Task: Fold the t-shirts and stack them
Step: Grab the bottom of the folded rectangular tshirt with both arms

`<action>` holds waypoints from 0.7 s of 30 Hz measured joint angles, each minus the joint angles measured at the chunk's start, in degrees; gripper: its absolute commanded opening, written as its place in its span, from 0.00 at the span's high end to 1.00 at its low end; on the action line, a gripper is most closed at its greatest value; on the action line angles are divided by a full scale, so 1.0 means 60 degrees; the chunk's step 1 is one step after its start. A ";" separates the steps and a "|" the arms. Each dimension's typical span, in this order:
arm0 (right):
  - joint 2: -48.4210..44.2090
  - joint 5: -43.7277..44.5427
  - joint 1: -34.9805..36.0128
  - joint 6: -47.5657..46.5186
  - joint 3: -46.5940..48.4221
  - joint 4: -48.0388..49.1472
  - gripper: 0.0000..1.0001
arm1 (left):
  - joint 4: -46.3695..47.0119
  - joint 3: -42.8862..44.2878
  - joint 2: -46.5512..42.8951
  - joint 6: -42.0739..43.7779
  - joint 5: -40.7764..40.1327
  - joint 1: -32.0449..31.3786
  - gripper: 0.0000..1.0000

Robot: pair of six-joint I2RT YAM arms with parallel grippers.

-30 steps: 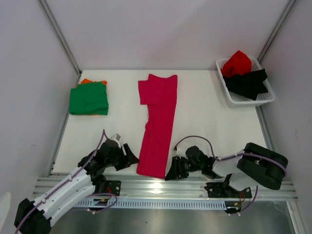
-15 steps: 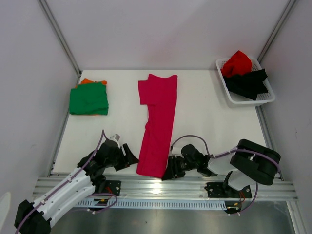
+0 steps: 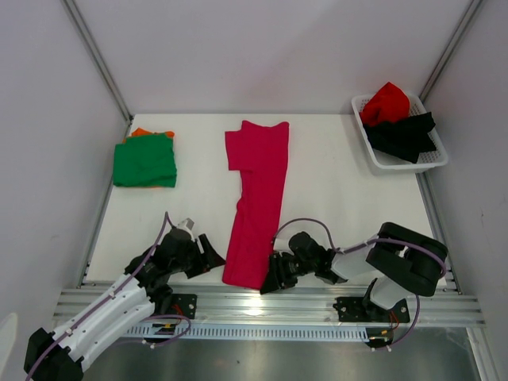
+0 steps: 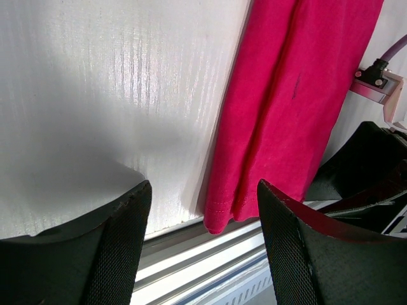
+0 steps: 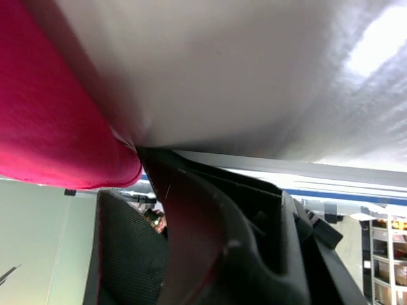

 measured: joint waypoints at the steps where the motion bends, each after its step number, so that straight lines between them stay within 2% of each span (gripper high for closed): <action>1: 0.0033 -0.0022 0.0000 -0.0022 0.0047 -0.0044 0.60 | -0.0007 0.0000 -0.0011 0.0000 -0.0007 0.0000 0.29; 5: 0.0229 0.0022 0.0004 -0.0182 0.0178 -0.0186 0.74 | -0.0011 0.0000 -0.0015 0.0000 -0.0018 0.0000 0.29; 6: 0.0259 0.0044 0.0004 -0.0204 0.0189 -0.0211 0.82 | -0.0011 0.0000 -0.0015 0.0000 -0.0018 0.0000 0.29; 9: 0.0310 0.0226 -0.0015 -0.0233 0.0237 -0.0171 0.94 | -0.0007 0.0000 -0.0015 -0.0004 -0.0018 0.0000 0.29; 21: 0.0364 0.0317 -0.0015 -0.0335 0.0266 -0.0215 0.98 | 0.0080 -0.0007 0.0095 -0.0004 0.0040 0.0000 0.29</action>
